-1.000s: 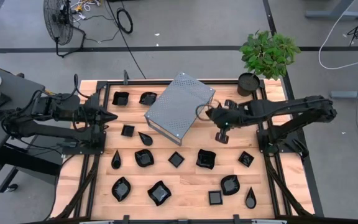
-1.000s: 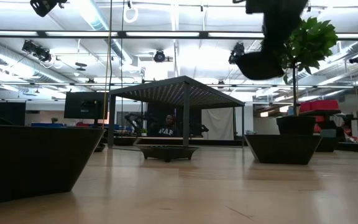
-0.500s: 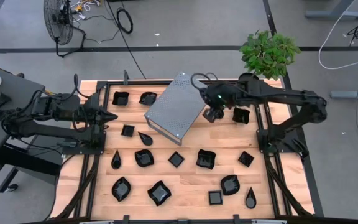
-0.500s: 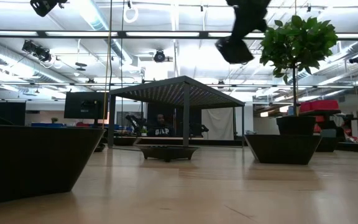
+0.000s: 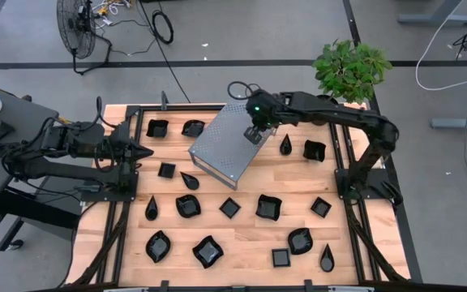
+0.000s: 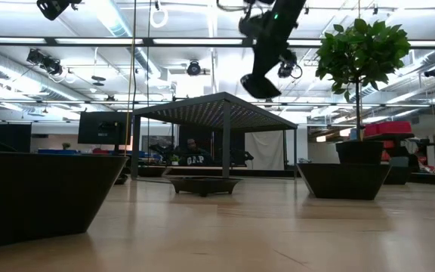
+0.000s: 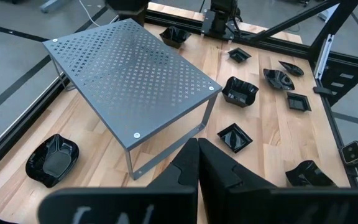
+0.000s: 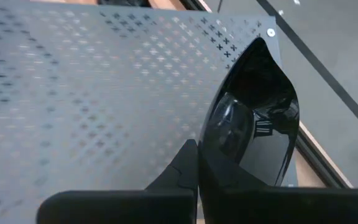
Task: Pick & Place Mini shaped plates
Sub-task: Put the black leaf shaped plate on the shelf
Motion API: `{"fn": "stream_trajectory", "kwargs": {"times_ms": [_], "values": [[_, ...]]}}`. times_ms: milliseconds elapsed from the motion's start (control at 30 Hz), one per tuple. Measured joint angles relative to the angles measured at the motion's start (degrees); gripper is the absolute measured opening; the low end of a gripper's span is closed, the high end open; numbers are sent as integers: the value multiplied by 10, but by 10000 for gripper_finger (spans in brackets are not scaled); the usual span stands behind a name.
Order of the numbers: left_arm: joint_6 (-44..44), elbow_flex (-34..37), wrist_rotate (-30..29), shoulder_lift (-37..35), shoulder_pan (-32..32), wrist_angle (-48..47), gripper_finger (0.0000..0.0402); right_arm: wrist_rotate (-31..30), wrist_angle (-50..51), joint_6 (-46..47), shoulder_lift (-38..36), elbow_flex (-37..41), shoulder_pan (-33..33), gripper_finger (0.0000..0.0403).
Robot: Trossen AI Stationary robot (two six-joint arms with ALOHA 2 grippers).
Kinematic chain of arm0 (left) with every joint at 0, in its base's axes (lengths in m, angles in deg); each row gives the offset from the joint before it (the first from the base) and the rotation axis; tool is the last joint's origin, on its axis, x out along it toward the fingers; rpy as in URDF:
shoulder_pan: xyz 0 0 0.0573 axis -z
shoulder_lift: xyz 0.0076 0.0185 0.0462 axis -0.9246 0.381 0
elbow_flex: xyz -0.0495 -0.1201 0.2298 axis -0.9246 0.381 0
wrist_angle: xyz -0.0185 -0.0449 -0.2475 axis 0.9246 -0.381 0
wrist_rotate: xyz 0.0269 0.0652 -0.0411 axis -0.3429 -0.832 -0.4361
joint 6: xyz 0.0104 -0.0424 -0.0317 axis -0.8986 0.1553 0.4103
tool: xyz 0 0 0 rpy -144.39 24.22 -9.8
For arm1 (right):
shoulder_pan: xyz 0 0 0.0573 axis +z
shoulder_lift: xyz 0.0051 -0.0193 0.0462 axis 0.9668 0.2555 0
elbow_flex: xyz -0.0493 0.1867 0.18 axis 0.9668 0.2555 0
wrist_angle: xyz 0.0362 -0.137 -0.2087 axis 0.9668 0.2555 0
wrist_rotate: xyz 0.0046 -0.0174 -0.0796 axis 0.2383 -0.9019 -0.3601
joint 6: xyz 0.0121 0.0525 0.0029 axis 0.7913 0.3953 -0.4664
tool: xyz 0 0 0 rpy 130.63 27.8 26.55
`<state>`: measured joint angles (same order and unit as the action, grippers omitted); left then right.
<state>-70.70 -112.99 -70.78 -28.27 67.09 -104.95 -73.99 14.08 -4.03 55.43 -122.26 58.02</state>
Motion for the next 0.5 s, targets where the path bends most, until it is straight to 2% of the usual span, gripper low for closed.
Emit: {"fn": "stream_trajectory", "kwargs": {"times_ms": [367,500], "values": [[0,0,0,0,0,0,5,-18,-42,-19,56,0,-45,0],[-30,0,0,-2,0,-4,5,-29,-42,-26,61,0,-55,0]]}}
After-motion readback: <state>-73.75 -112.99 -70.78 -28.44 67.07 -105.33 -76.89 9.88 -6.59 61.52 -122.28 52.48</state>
